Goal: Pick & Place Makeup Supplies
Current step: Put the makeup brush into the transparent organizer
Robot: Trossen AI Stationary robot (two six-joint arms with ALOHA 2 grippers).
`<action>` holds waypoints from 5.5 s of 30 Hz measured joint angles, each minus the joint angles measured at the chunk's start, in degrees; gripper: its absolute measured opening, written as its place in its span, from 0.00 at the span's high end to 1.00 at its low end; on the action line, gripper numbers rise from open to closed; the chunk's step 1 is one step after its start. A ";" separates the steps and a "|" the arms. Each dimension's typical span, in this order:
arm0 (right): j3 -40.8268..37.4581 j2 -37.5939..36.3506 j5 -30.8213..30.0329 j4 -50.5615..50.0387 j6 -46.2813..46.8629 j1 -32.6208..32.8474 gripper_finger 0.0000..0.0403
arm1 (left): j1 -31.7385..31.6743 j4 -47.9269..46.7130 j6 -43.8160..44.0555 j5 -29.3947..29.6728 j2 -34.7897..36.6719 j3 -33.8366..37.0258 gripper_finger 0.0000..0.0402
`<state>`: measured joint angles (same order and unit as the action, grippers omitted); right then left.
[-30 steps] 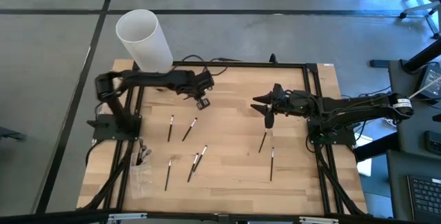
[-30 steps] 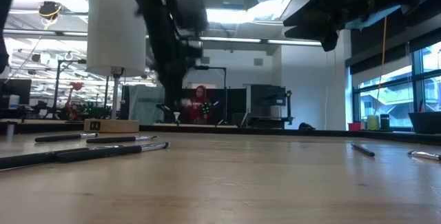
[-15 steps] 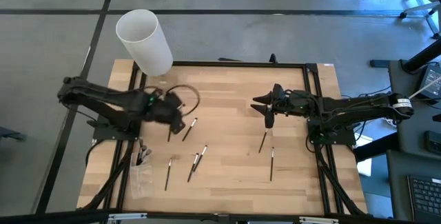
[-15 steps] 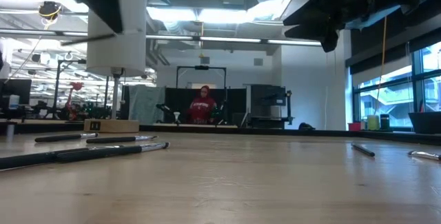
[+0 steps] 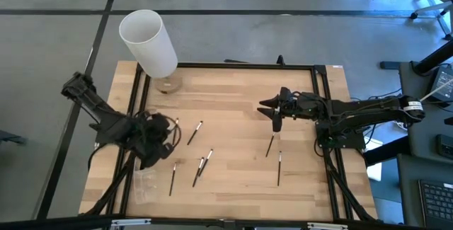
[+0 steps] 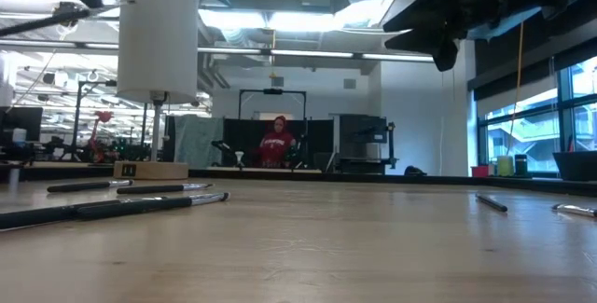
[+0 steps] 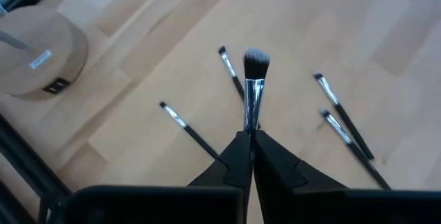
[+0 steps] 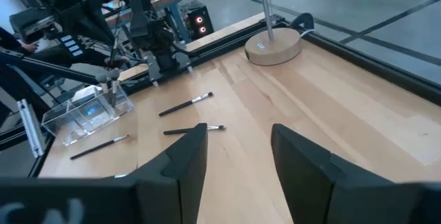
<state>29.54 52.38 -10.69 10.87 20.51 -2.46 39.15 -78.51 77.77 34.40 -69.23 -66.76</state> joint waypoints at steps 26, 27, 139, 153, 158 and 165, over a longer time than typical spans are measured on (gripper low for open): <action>0.00 0.00 0.30 -0.02 4.40 0.02 0.60 | 0.54 -0.96 10.13 -4.05 -1.60 5.40 0.97; 0.00 0.00 0.30 -0.07 4.66 0.01 0.60 | -1.43 1.31 7.51 -6.23 -2.13 6.38 0.96; 0.00 0.02 0.42 -3.52 5.01 0.00 0.60 | 12.36 -8.55 18.24 -3.36 2.57 1.70 0.93; 0.00 0.02 0.41 -3.52 5.91 0.00 0.60 | 25.20 -7.86 30.38 -2.35 -9.08 2.89 0.92; 0.00 0.02 0.41 -3.53 6.14 0.00 0.60 | 27.79 -7.89 31.98 -2.30 -13.30 2.91 0.92; 0.00 0.02 0.41 -3.54 6.23 0.00 0.60 | 29.18 -8.65 34.17 -1.98 -16.34 2.91 0.92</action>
<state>29.54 52.40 -10.28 7.34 26.74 -2.46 68.34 -87.16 111.94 32.42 -85.57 -63.86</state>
